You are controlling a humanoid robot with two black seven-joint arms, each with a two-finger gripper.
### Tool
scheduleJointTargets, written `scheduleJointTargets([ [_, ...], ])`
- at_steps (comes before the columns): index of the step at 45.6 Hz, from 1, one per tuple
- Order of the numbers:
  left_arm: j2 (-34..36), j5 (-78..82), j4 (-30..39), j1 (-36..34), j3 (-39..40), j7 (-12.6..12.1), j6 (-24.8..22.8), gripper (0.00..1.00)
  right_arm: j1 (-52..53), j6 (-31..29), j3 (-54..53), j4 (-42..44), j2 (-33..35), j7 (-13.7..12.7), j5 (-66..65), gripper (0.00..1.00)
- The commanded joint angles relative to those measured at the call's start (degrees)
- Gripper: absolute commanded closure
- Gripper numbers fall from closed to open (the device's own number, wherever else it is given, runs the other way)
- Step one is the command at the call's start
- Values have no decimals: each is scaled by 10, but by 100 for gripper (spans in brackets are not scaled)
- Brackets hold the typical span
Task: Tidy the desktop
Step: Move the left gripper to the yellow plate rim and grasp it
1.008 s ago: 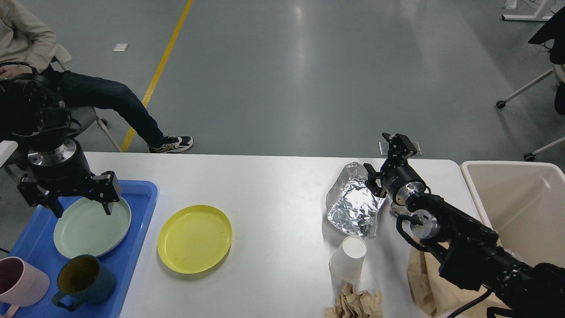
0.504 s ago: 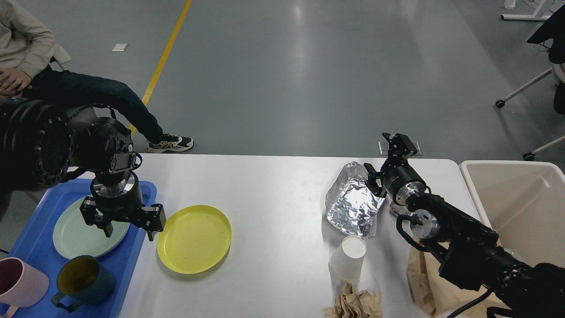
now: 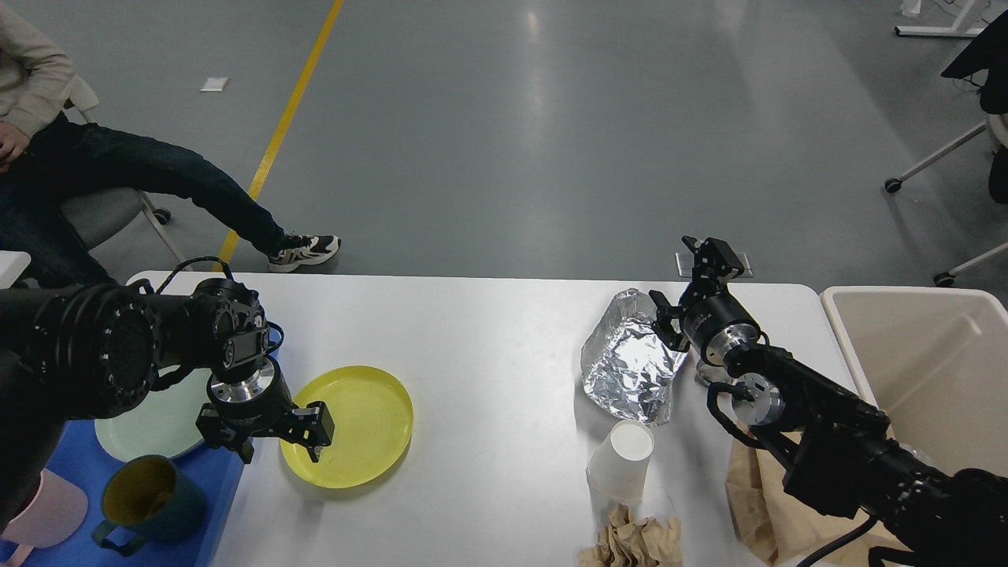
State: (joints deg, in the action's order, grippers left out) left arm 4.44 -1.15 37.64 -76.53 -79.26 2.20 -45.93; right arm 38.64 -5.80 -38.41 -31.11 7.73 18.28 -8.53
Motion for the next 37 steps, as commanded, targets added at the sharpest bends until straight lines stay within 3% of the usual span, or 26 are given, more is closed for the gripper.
scheduleJointTargets([
  [1,0,0,-26,20,16,-3,1,10,-1,0,0,0,0,0,0,0],
  [22,8,0,-28,45,39,-45,40,15,0,0,0,0,0,0,0,0],
  [37,8,0,-28,56,67,-46,37,42,-1,0,0,0,0,0,0,0],
])
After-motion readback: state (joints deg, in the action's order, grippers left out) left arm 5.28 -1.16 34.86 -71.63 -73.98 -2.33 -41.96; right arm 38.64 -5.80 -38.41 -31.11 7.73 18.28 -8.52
